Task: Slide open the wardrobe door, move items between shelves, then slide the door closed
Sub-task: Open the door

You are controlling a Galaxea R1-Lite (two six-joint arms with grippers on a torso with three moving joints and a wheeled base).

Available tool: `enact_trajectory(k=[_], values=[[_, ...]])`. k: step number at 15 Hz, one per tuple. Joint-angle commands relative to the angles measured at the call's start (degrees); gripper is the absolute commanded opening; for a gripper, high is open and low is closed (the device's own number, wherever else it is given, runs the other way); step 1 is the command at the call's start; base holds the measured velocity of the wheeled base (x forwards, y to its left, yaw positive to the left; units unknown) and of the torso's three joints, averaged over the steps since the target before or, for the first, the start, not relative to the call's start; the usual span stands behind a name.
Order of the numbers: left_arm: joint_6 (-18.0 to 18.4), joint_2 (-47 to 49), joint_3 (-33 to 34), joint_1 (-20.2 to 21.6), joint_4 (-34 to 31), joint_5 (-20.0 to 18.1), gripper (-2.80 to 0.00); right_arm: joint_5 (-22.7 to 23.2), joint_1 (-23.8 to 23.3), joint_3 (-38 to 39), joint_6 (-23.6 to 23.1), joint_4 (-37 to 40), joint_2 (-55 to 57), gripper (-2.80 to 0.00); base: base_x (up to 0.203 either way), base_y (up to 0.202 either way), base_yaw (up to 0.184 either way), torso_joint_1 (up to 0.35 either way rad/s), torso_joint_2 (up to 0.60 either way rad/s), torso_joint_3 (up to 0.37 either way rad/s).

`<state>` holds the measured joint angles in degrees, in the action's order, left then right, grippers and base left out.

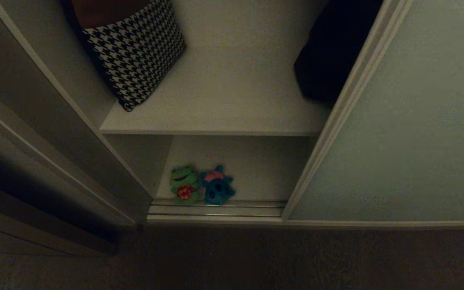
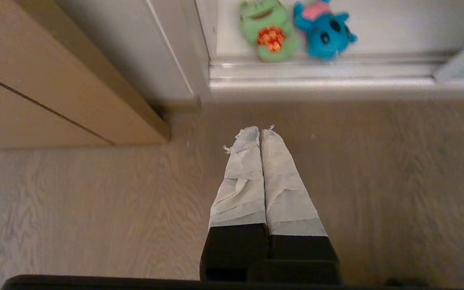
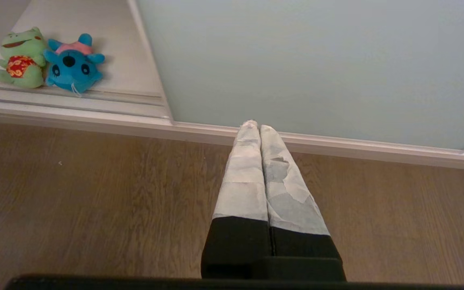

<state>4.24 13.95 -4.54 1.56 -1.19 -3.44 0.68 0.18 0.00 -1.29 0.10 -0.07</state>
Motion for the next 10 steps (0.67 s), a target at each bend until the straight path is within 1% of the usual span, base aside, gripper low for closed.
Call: enact_trajectory(k=[1,3,10], values=[[0.11,-7.18,3.28,-0.11,1.03,0.60,-2.80,0.02,-0.01,0.00,-0.03,-0.01,-0.10,-2.80,0.000,0.000,0.000,0.000,0.00,0.000],[0.29,-13.67,3.94,-0.25,0.82,1.30,-2.80,0.02,-0.01,0.00,-0.03,-0.01,-0.10,-2.80,0.000,0.000,0.000,0.000,0.00,0.000],[-0.12,-13.78,4.54,-0.42,1.09,1.76,-2.80,0.02,-0.01,0.00,-0.03,-0.01,-0.01,-2.80,0.000,0.000,0.000,0.000,0.00,0.000]])
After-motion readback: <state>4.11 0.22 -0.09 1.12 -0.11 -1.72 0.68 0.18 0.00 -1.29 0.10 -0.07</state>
